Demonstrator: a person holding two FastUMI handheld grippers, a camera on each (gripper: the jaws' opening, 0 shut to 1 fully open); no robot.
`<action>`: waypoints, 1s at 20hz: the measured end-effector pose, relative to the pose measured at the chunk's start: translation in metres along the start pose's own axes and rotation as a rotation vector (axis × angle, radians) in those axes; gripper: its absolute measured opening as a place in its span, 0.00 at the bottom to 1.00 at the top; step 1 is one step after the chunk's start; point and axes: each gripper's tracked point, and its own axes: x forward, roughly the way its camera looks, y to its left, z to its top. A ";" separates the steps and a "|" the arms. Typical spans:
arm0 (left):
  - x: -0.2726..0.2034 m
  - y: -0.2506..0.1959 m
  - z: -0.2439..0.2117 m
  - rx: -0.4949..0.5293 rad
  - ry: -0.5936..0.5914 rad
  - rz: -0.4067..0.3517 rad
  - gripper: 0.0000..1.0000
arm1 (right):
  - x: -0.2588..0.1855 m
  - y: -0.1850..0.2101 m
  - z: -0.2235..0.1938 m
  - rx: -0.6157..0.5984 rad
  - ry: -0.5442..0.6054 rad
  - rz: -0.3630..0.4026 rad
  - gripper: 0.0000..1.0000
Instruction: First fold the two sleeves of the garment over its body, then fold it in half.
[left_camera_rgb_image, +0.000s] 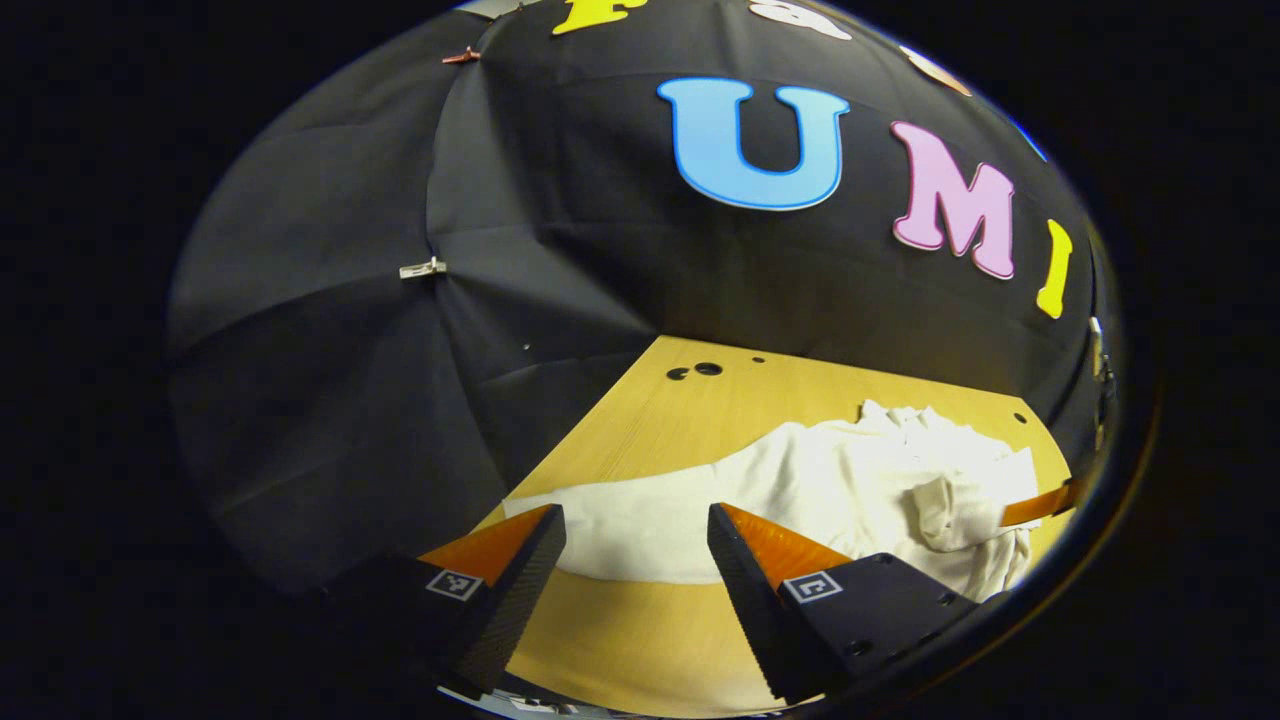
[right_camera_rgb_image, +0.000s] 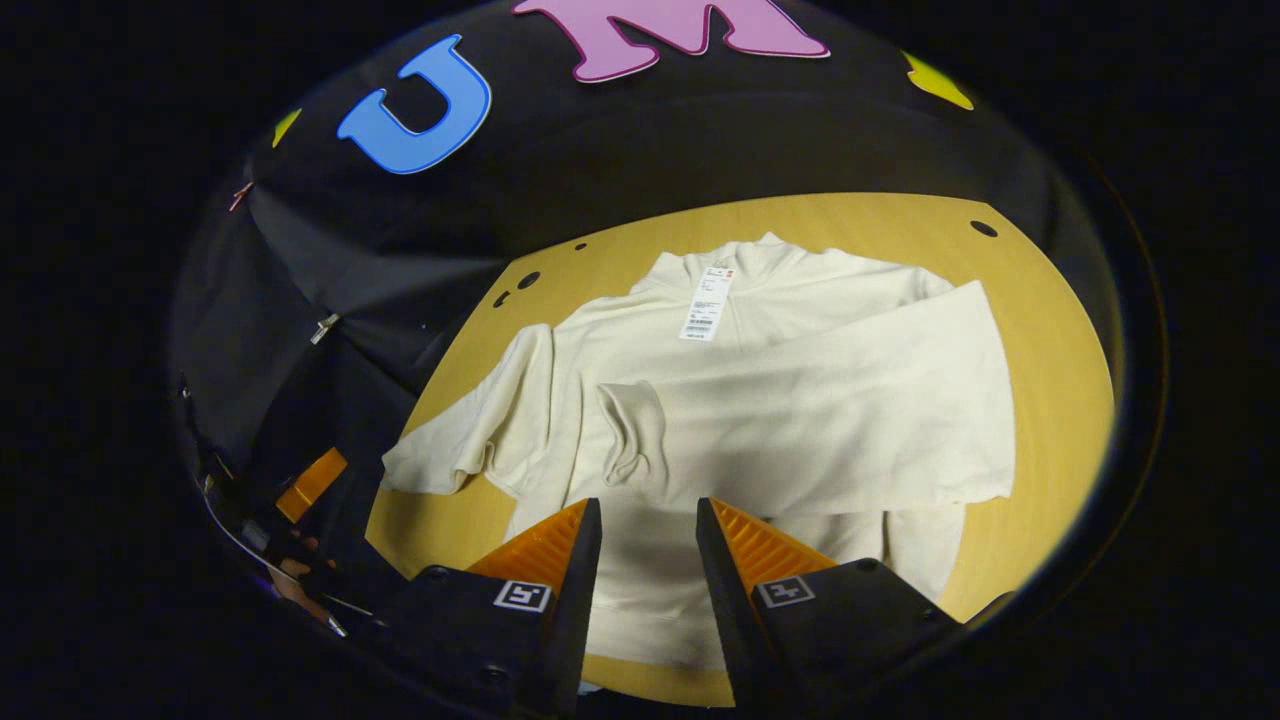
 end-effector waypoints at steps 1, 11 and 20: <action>0.008 0.010 -0.002 -0.006 0.004 0.027 0.93 | -0.007 -0.010 -0.003 -0.006 0.000 -0.015 0.59; 0.070 0.069 -0.041 -0.027 0.136 0.179 0.92 | -0.047 -0.074 -0.025 0.059 -0.002 -0.133 0.59; 0.097 0.084 -0.095 -0.128 0.324 0.209 0.95 | -0.052 -0.076 -0.035 -0.009 0.031 -0.135 0.59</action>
